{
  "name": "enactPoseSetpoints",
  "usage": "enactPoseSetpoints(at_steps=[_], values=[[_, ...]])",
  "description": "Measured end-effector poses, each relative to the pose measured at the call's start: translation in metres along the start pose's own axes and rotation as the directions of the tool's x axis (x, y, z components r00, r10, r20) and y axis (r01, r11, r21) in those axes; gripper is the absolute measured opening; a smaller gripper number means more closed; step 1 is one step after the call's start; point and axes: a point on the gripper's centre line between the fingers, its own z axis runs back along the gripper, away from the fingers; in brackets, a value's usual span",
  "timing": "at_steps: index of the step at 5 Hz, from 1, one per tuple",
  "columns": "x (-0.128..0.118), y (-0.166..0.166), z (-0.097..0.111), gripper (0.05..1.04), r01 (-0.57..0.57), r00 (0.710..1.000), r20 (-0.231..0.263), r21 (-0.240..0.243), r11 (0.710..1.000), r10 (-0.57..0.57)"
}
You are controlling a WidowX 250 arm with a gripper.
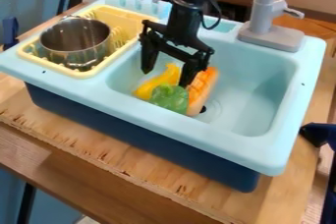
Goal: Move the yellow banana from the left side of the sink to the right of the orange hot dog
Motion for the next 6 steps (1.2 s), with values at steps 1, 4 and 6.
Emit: enactPoseSetpoints(at_steps=[1,4,6], values=[[-0.003,0.012,-0.001,1.001,0.006,1.000,-0.023,0.017,1.000,-0.006],[-0.002,0.006,-0.002,1.001,0.077,0.997,-0.012,-0.051,0.996,-0.077],[0.005,-0.002,-0.024,1.001,0.058,0.997,-0.056,-0.069,0.996,-0.062]])
